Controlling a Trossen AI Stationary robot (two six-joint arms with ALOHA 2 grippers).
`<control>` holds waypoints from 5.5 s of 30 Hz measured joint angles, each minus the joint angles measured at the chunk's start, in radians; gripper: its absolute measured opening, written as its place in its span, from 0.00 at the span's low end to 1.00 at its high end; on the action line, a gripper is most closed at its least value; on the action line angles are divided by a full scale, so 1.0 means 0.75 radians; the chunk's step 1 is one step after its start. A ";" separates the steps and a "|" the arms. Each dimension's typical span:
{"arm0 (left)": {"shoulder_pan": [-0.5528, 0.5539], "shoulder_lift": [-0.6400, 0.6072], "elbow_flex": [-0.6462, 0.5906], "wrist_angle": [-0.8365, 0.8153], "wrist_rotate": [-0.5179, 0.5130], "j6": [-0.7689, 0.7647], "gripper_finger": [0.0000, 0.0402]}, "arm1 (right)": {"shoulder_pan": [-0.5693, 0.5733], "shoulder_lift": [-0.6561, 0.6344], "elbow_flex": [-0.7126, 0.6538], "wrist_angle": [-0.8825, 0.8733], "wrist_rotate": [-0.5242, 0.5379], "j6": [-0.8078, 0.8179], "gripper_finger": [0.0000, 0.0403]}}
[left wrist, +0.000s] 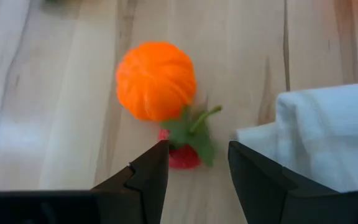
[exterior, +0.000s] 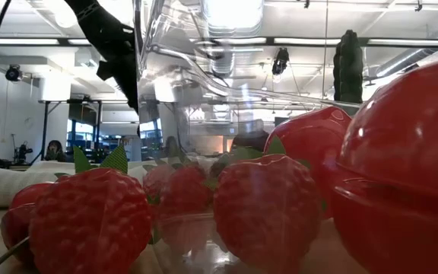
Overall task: Pick and placing Produce into tupperware
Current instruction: Put the strawberry into the transparent bin
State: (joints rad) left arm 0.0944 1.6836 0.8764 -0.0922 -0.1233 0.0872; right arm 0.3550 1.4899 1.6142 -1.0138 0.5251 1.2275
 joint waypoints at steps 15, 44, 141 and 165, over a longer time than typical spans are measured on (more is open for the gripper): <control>0.006 0.052 0.018 0.042 0.014 0.008 0.38 | 0.000 0.000 0.000 0.000 -0.001 -0.033 0.90; 0.005 0.184 0.108 0.099 0.185 -0.100 0.38 | 0.000 0.000 0.000 -0.009 -0.005 -0.073 0.90; 0.021 0.215 0.247 0.039 0.079 0.240 0.38 | -0.003 0.001 -0.001 -0.088 0.000 -0.172 0.90; 0.041 0.216 0.200 0.038 0.017 0.185 0.38 | -0.003 0.001 -0.001 -0.100 0.000 -0.172 0.90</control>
State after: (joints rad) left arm 0.1249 1.8454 1.0264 -0.0634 -0.1108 0.2259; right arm 0.3527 1.4902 1.6138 -1.0885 0.5251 1.0988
